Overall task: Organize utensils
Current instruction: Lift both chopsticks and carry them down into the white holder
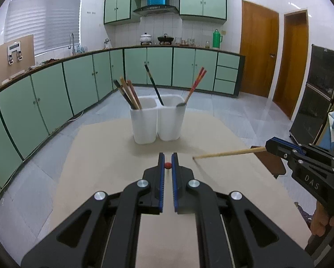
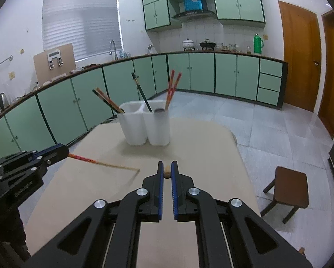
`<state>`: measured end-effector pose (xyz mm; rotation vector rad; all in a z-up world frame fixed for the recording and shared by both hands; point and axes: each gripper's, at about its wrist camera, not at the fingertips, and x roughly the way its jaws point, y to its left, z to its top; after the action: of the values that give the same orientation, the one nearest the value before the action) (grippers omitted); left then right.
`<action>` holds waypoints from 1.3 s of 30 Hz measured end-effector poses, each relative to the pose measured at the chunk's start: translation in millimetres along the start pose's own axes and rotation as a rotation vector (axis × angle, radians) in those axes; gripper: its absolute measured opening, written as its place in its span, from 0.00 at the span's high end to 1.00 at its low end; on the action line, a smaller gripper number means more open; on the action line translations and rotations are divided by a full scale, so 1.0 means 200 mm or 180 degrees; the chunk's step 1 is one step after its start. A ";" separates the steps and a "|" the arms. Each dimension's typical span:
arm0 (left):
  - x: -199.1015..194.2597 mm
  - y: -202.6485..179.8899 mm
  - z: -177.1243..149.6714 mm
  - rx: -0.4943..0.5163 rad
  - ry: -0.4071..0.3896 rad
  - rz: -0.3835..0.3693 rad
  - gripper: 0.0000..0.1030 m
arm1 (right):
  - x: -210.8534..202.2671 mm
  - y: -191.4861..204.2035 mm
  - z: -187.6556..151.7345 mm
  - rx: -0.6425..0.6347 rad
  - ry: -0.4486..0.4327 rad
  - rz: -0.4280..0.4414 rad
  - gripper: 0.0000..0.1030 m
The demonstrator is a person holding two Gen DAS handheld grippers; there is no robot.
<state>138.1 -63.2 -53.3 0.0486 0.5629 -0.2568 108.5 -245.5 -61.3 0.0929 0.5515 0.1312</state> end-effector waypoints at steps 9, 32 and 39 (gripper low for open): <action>-0.08 0.03 0.08 0.0014 -0.0150 -0.0034 0.95 | -0.08 0.05 0.14 -0.0096 -0.0109 0.0171 0.94; -0.28 0.06 0.47 0.0197 -0.0761 -0.0136 0.95 | -0.21 0.15 0.73 -0.0320 -0.0578 0.0598 0.94; -0.21 0.07 0.71 0.0243 -0.1013 -0.0064 0.95 | -0.11 0.17 1.03 -0.0394 -0.0834 0.0468 0.94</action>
<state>182.3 -55.8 88.5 0.0744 0.2372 -0.2987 194.3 -225.6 129.0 0.0290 0.2737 0.2917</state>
